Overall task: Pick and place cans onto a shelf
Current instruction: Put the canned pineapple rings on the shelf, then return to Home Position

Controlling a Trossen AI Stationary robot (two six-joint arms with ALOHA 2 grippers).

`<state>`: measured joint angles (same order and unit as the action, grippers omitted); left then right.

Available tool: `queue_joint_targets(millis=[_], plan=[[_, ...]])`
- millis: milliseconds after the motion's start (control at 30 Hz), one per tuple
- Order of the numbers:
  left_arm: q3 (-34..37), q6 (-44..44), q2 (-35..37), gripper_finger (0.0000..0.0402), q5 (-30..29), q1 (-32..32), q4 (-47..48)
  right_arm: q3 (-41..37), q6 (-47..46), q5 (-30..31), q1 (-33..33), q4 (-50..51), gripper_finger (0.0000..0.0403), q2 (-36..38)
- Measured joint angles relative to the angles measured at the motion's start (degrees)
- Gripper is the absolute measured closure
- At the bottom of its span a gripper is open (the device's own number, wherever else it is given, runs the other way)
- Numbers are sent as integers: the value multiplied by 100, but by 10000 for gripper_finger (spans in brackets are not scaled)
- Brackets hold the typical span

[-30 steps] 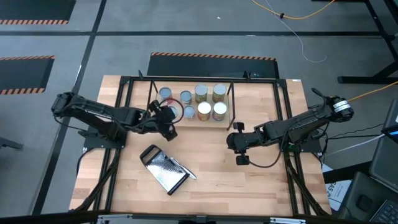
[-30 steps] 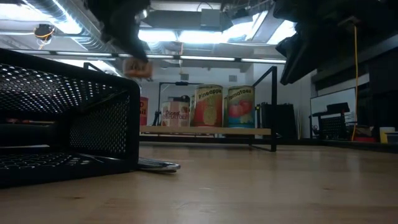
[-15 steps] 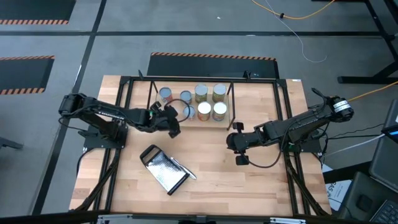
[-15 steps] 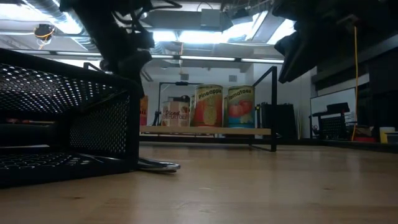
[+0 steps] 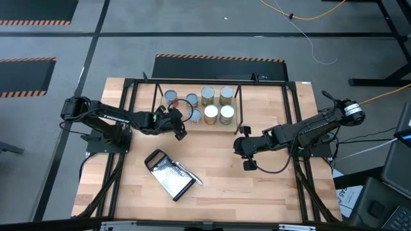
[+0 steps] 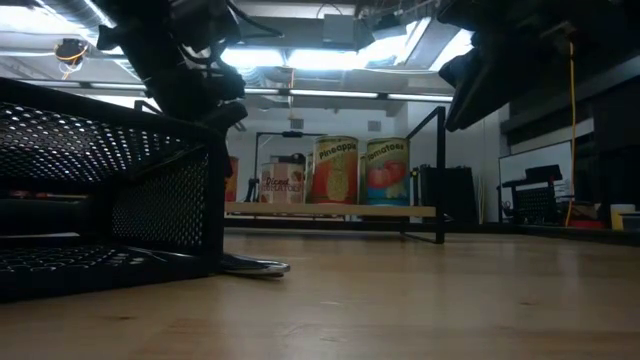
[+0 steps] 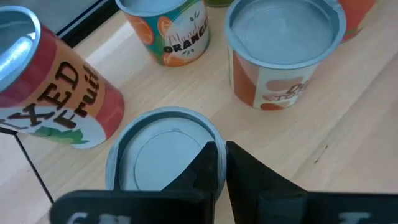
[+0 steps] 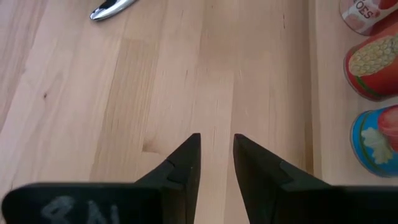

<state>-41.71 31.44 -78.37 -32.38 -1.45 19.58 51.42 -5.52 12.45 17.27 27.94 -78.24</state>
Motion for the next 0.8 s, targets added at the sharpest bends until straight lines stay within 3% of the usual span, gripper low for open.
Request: queue_joint_targets(millis=[233, 600, 800], plan=[[0, 2, 0, 363, 4, -9, -13, 0, 0, 0, 0, -4, 304, 0], [-12, -31, 0, 358, 9, -9, -102, 0, 0, 0, -2, -4, 304, 0], [-353, -252, 2, 364, 150, 2, -94, 0, 25, 0, -2, 2, 304, 0]])
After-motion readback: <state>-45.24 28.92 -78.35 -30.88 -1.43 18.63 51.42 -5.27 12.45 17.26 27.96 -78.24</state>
